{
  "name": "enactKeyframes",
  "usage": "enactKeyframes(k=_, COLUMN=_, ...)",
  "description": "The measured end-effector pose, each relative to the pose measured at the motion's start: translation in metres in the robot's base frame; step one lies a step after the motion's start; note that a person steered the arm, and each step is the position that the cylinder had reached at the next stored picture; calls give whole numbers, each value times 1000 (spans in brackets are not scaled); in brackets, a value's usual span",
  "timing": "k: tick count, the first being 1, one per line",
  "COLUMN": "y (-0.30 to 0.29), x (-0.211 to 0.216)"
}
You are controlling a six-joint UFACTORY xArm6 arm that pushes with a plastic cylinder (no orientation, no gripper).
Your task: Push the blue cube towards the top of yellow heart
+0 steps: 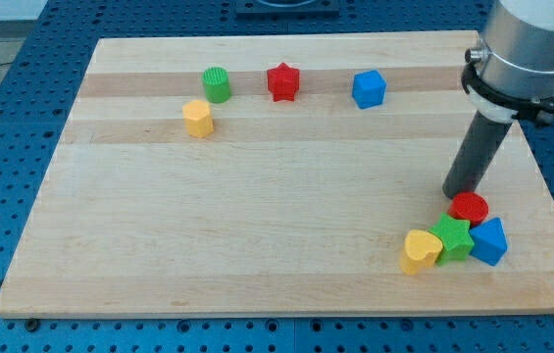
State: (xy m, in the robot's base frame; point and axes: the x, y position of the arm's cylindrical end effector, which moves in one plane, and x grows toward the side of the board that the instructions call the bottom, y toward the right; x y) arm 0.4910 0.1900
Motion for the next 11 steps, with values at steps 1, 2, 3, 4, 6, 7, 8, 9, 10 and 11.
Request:
enactKeyframes(k=1, y=9, x=-35)
enactKeyframes(k=2, y=13, x=-96)
enactKeyframes(k=3, y=11, x=-160)
enactKeyframes(k=4, y=-40, x=-205)
enactKeyframes(k=6, y=-89, x=-194)
enactKeyframes(k=7, y=-73, x=-176)
enactKeyframes(k=8, y=-67, x=-158)
enactKeyframes(k=9, y=-67, x=-123)
enactKeyframes(k=10, y=-67, x=-86)
enactKeyframes(k=11, y=-67, x=-54)
